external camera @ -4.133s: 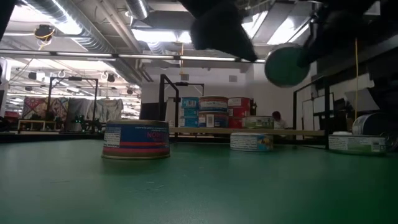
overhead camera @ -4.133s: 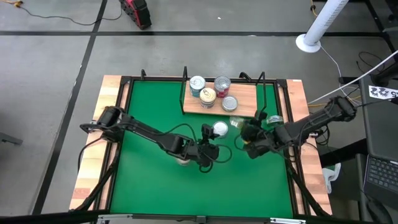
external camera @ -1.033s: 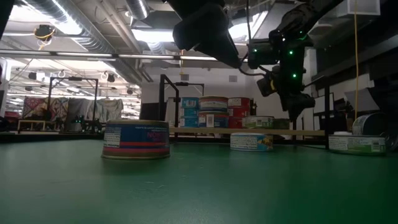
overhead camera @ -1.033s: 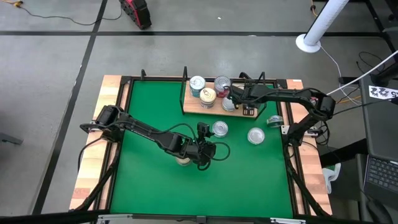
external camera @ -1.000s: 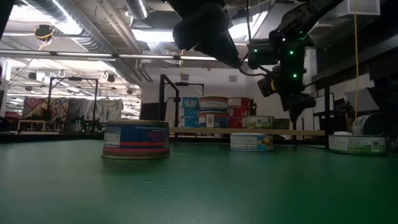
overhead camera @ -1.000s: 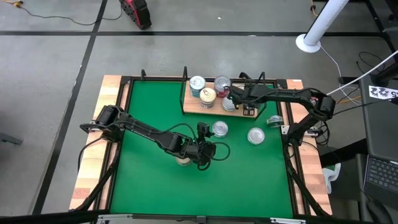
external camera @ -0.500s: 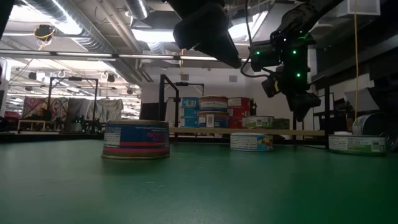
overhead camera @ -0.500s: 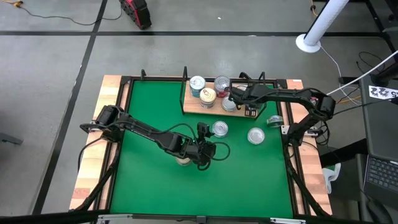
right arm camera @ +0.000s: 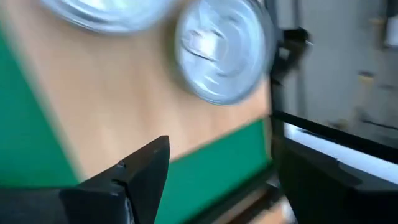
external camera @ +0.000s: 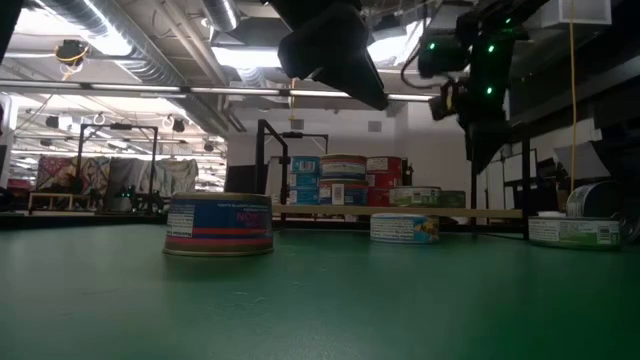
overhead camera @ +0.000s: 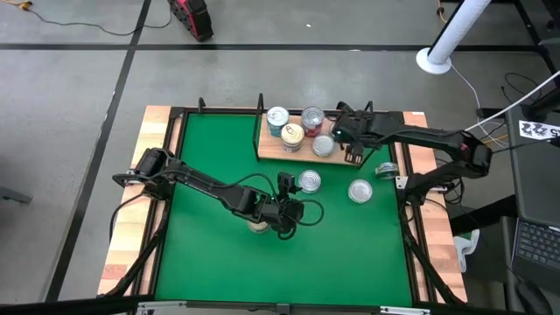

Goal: Stack canned seafood by type on shelf
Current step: Stack the green white tuna can on top of the green white tuna can on the shelf

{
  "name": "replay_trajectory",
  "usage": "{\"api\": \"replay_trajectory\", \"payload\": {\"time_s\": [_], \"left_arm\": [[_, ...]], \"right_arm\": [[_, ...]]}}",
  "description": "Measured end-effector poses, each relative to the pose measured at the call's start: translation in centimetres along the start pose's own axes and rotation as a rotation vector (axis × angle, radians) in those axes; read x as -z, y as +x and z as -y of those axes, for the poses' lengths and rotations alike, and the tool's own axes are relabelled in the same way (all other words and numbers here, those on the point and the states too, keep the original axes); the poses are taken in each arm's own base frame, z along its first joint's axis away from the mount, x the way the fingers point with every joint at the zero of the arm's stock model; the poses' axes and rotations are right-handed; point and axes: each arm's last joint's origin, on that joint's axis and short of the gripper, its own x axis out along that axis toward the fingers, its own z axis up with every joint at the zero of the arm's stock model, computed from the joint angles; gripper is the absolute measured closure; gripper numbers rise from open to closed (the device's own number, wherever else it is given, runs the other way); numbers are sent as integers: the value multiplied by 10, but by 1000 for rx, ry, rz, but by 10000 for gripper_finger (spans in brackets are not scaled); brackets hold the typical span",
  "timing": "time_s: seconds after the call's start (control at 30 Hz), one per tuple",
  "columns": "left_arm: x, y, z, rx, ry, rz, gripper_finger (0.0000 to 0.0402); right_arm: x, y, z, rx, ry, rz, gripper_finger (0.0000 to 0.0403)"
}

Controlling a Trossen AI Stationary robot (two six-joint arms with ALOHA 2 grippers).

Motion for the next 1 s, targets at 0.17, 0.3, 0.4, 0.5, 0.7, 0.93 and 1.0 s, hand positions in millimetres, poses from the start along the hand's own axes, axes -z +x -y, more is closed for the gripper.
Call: {"api": "replay_trajectory", "payload": {"time_s": [0.17,0.3,0.4,0.5,0.7,0.93,1.0], "left_arm": [[0,0,0,0,-10,3,163],[0,0,0,4,-28,4,163],[0,0,0,4,-35,4,163],[-1,0,0,4,-61,5,163],[-1,0,2,71,-117,23,163],[-1,0,2,89,-158,25,163],[-1,0,2,89,-158,25,163]], "right_arm": [[6,-21,2,-231,64,168,123],[6,-40,-1,-422,77,335,123],[6,-55,-8,-467,75,429,123],[8,-71,-21,-492,34,484,123],[13,-97,-55,-546,-17,520,123],[25,-117,-91,-672,-86,484,123],[29,-123,-101,-724,-105,479,123]]}}
